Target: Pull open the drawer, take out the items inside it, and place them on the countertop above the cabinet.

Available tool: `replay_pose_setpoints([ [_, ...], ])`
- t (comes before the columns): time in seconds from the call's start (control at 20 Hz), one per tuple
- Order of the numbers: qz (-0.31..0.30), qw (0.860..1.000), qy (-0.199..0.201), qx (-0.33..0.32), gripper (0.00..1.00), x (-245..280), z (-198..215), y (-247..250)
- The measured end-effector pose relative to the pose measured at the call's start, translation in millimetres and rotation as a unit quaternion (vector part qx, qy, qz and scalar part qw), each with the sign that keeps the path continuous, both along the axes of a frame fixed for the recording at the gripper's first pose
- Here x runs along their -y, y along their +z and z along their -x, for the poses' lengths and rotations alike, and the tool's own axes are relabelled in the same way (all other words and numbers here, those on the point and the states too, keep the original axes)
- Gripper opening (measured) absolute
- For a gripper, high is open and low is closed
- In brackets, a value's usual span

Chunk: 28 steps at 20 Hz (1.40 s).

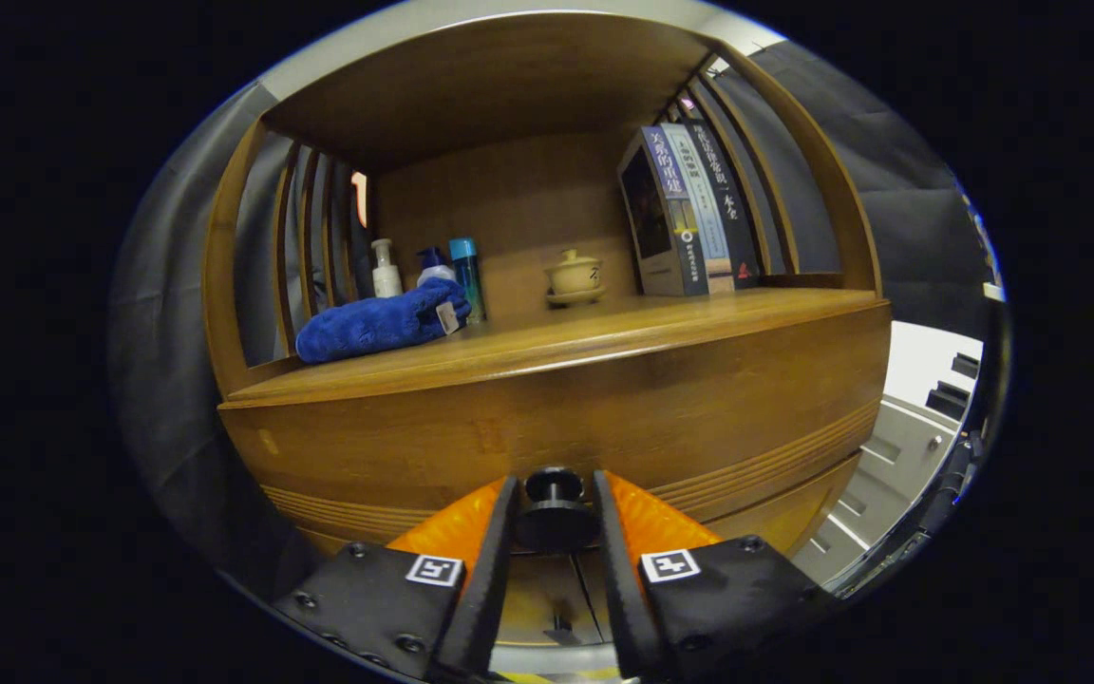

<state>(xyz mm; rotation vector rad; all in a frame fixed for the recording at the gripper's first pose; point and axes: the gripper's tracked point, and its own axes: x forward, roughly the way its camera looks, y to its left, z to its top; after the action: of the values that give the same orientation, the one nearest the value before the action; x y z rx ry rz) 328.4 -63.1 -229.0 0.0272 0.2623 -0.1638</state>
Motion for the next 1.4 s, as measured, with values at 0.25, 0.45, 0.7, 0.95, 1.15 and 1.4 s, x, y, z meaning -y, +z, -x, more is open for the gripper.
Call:
replay_pose_setpoints([
  [0.25, 0.015, 1.0, 0.007, -0.011, 0.42, -2, 0, -3],
  [0.45, 0.028, 0.999, 0.012, -0.016, 0.36, -4, 14, -2],
  [0.7, 0.03, 0.999, 0.02, -0.014, 0.35, -10, 54, 2],
  [0.95, 0.027, 0.999, 0.023, -0.011, 0.35, -16, 94, 8],
  [1.15, 0.018, 0.999, 0.025, -0.017, 0.35, -20, 116, 10],
  [1.4, 0.017, 0.999, 0.027, -0.024, 0.35, -22, 144, 12],
])
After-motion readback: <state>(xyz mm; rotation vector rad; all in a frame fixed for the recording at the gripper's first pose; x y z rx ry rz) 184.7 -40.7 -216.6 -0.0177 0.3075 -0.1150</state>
